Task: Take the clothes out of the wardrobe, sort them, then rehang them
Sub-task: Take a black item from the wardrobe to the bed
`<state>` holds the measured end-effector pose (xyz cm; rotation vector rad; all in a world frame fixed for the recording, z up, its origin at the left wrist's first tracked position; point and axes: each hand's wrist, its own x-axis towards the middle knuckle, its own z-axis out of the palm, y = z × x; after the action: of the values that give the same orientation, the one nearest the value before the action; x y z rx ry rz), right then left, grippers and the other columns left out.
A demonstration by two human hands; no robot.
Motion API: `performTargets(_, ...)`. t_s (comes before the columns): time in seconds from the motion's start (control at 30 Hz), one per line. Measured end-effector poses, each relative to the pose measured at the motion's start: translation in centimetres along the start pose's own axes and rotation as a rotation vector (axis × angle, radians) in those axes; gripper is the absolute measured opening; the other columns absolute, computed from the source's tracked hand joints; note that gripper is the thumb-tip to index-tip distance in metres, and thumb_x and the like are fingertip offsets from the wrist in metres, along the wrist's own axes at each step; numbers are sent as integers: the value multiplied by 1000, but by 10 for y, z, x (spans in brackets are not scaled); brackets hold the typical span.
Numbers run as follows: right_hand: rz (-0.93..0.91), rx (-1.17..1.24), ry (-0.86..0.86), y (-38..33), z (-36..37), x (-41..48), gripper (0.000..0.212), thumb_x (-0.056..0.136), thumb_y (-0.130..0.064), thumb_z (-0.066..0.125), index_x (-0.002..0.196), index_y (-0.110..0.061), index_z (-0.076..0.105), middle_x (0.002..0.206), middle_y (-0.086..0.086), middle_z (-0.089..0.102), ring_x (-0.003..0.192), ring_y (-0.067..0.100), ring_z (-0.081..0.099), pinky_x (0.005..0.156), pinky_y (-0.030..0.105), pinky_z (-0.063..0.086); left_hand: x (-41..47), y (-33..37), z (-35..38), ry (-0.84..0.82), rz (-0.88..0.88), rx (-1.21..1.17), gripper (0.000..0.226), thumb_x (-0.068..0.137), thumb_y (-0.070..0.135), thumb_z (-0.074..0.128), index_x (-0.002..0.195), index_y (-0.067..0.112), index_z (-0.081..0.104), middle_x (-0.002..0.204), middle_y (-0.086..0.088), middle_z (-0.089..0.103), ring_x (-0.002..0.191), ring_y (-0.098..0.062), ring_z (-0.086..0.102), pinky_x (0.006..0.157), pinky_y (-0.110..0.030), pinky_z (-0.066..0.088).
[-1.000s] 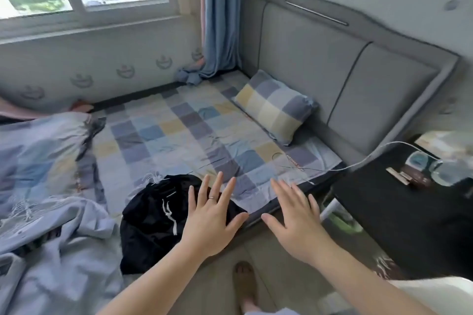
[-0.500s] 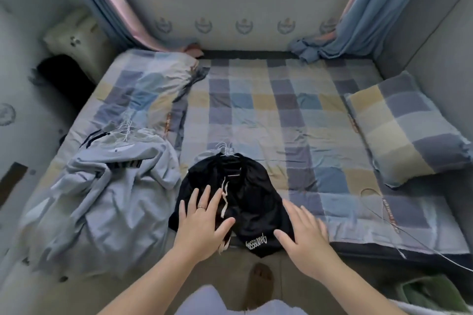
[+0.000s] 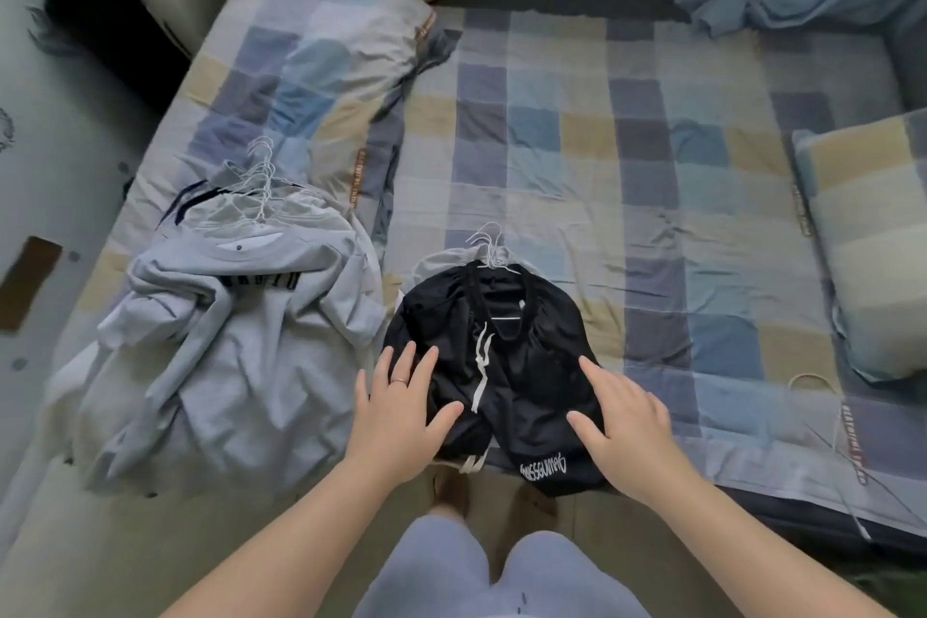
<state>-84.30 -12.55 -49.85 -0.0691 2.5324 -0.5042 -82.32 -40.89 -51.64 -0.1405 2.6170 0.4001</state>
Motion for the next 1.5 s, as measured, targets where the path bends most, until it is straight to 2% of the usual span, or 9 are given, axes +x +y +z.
performTargets(0.3, 130, -21, -64, 18, 52, 145, 64, 98, -46, 44, 154, -35, 14, 148, -9, 39, 141, 16, 29, 114, 45, 23, 172, -43, 62, -203, 56, 24, 75, 96, 67, 34, 158, 35, 10, 167, 3, 10, 153, -23, 0, 123, -51, 7)
performTargets(0.53, 120, -80, -150, 58, 102, 272, 64, 97, -43, 45, 154, -33, 16, 150, -7, 39, 140, 20, 30, 111, 49, 25, 288, -60, 122, -173, 14, 58, 71, 97, 61, 38, 158, 32, 14, 167, 1, 14, 153, -26, 5, 122, -51, 10)
performTargets(0.7, 117, -36, -127, 84, 126, 361, 65, 96, -38, 50, 154, -27, 21, 152, 2, 39, 139, 28, 33, 111, 51, 31, 351, -59, 156, -52, -29, 12, 67, 98, 54, 42, 156, 26, 22, 165, -5, 17, 151, -29, 10, 120, -50, 11)
performTargets(0.9, 165, -111, -195, 104, 146, 426, 59, 98, -34, 47, 152, -23, 26, 151, 8, 40, 137, 33, 38, 109, 53, 33, 403, -60, 170, -61, -136, -80, 50, 101, 46, 41, 145, 22, 39, 144, -10, 49, 131, -37, 43, 107, -52, 35)
performTargets(1.0, 192, -109, -191, 108, 146, 439, 41, 98, -30, 47, 137, -18, 47, 135, 13, 55, 123, 36, 49, 102, 51, 40, 408, -61, 170, -61, -128, -82, 40, 102, 39, 44, 137, 19, 48, 137, -11, 54, 126, -37, 48, 103, -52, 39)
performTargets(1.1, 184, -46, -98, 107, 141, 439, 29, 97, -26, 48, 121, -12, 59, 120, 16, 62, 111, 38, 54, 91, 44, 46, 401, -58, 164, -4, -105, -165, 29, 101, 32, 47, 123, 16, 55, 127, -11, 58, 116, -35, 53, 97, -52, 44)
performTargets(1.23, 145, 99, -33, 104, 116, 413, 19, 97, -22, 50, 108, -16, 64, 109, 11, 66, 99, 33, 58, 76, 36, 44, 374, -47, 141, 41, -72, -225, 22, 100, 28, 50, 116, 15, 57, 117, -10, 61, 109, -33, 55, 93, -50, 45)
performTargets(1.37, 114, 181, -61, 101, 80, 360, 13, 97, -26, 52, 100, -23, 65, 96, 3, 68, 91, 27, 60, 79, 39, 50, 337, -30, 109, 37, -72, -285, 17, 98, 25, 53, 112, 18, 59, 110, -6, 63, 102, -29, 57, 90, -49, 47)
performTargets(1.5, 137, 255, -30, 89, 50, 286, 12, 96, -25, 54, 95, -25, 66, 84, -1, 66, 85, 24, 59, 70, 35, 44, 291, -6, 73, 26, -24, -340, 18, 95, 24, 58, 112, 21, 63, 113, -1, 64, 105, -24, 57, 91, -41, 45)
